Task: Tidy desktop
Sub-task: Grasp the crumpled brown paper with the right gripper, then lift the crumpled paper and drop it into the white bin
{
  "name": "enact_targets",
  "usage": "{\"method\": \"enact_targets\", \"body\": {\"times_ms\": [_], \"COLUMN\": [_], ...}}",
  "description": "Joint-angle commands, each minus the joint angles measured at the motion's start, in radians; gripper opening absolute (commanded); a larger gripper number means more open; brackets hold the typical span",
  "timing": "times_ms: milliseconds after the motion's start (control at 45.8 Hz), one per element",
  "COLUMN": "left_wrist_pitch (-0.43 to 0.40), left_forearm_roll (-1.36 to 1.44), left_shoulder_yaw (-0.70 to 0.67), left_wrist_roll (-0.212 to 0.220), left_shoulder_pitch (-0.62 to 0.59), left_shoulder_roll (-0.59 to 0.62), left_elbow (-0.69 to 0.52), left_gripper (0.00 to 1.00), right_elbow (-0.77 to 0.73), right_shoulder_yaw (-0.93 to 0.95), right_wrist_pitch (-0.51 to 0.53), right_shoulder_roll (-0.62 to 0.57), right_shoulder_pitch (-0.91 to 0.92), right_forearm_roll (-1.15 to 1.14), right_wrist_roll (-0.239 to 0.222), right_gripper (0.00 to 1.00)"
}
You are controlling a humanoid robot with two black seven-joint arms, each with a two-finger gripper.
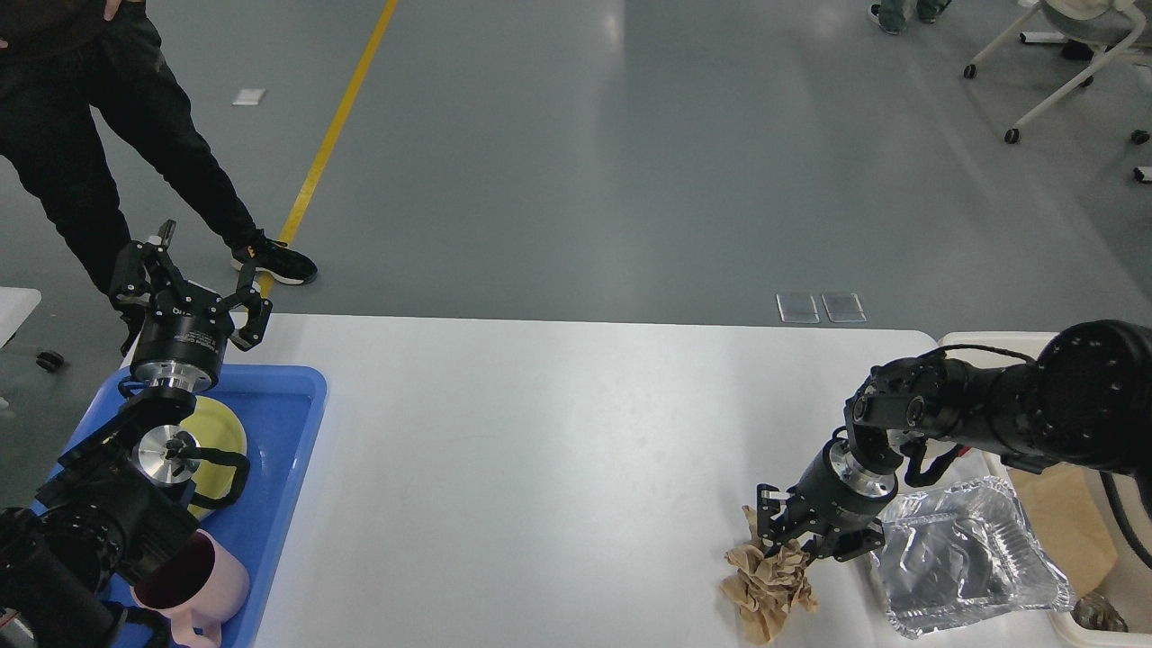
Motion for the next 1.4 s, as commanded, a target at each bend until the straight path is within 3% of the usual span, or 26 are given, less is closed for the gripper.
{"method": "enact_targets", "body": {"times_ms": [0,306,524,677,830,983,1070,1332,1376], "left_wrist_pitch": [0.000,0.000,0.000,0.000,0.000,0.000,0.000,0.000,0.000], "left_forearm_roll": [0.000,0.000,-0.002,0.000,0.000,0.000,0.000,0.000,0.000], "left_shoulder_yaw": [0.000,0.000,0.000,0.000,0.000,0.000,0.000,0.000,0.000], "left_wrist_roll": [0.000,0.000,0.000,0.000,0.000,0.001,0.001,0.000,0.000], "left_shoulder_pitch": [0.000,0.000,0.000,0.000,0.000,0.000,0.000,0.000,0.000], "left_shoulder_roll": [0.000,0.000,0.000,0.000,0.000,0.000,0.000,0.000,0.000], "left_elbow": [0.000,0.000,-0.001,0.000,-0.001,0.000,0.000,0.000,0.000], "left_gripper": [0.96,0.96,0.96,0.96,0.96,0.96,0.96,0.96,0.96], "right_elbow": [0.012,0.181,0.115,0.046,-0.004,-0.098,-0.147,-0.314,-0.343], "right_shoulder_yaw": [0.017,0.129,0.112,0.107,0.069,0.084,0.089,0.175,0.201], "right_wrist_pitch": [0.013,0.129,0.154,0.135,-0.009,-0.351,-0.490,-0.615,-0.621], "right_shoulder_roll": [-0.016,-0.323,-0.449,-0.492,-0.516,-0.553,-0.561,-0.591,-0.590], "right_shoulder_pitch": [0.031,0.400,0.659,0.680,0.566,0.296,0.169,-0.198,-0.264], "right_forearm_roll": [0.001,0.000,-0.011,-0.017,-0.005,0.003,0.003,0.086,0.089], "right_wrist_roll": [0.000,0.000,0.000,0.000,0.000,0.000,0.000,0.002,0.002], "right_gripper": [0.00,0.00,0.00,0.00,0.00,0.00,0.00,0.00,0.26]}}
